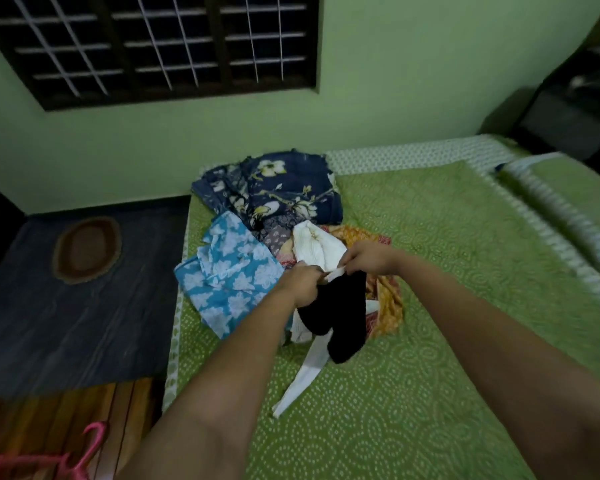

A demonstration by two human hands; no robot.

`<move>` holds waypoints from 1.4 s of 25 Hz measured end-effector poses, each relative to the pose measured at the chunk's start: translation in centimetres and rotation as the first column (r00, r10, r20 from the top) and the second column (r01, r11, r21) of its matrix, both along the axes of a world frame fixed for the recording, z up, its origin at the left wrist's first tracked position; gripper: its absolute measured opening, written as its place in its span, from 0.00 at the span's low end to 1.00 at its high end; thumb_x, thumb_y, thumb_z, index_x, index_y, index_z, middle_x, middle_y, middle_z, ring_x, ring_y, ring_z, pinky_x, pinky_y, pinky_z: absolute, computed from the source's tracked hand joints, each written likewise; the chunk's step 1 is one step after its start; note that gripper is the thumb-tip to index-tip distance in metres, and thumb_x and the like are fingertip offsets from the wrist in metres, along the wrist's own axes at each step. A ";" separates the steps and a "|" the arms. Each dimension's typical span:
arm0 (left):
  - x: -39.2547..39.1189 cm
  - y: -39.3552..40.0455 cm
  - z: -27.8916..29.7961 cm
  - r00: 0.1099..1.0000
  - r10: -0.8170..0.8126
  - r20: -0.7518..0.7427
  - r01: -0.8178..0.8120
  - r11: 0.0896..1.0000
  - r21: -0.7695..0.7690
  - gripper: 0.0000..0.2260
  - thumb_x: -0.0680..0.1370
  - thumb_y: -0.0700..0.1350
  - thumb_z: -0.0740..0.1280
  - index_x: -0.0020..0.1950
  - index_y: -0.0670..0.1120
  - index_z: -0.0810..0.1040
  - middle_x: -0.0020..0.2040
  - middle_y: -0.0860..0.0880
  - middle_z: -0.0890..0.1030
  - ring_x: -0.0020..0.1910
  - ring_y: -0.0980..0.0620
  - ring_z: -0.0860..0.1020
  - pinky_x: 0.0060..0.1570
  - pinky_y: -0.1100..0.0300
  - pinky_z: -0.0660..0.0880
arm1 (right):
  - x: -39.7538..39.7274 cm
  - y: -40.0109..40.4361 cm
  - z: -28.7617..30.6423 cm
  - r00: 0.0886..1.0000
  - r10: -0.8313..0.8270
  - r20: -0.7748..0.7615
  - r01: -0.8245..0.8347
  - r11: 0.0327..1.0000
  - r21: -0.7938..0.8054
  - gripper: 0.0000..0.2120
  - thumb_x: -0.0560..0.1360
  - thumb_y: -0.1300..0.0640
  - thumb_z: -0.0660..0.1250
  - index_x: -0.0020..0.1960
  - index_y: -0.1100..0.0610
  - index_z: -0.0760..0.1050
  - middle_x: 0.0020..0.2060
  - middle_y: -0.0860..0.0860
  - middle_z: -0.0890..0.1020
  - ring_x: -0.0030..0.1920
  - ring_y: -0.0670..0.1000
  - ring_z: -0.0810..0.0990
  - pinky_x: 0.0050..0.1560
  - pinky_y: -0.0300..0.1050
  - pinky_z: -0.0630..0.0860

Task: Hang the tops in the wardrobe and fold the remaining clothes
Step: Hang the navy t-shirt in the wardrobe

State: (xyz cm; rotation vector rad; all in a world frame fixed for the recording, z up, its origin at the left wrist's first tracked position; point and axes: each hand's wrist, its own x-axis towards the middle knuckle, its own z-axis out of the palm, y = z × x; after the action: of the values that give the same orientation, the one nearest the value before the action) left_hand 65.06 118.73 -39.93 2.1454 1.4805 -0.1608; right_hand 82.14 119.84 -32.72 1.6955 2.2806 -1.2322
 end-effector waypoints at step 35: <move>-6.1 -44.3 7.6 0.515 0.846 0.134 -0.856 0.502 0.119 0.13 0.71 0.49 0.68 0.48 0.42 0.83 0.47 0.44 0.83 0.47 0.44 0.81 0.43 0.58 0.76 | 6.7 -38.6 0.4 0.951 -0.242 0.192 0.149 0.904 0.401 0.10 0.74 0.62 0.60 0.44 0.61 0.81 0.41 0.59 0.83 0.39 0.58 0.84 0.45 0.49 0.81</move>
State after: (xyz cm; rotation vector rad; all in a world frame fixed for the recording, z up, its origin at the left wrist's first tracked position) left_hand 58.93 74.39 -32.34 1.2323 2.4009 0.4099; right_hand 88.86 81.28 -32.36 2.1117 2.3568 -0.5743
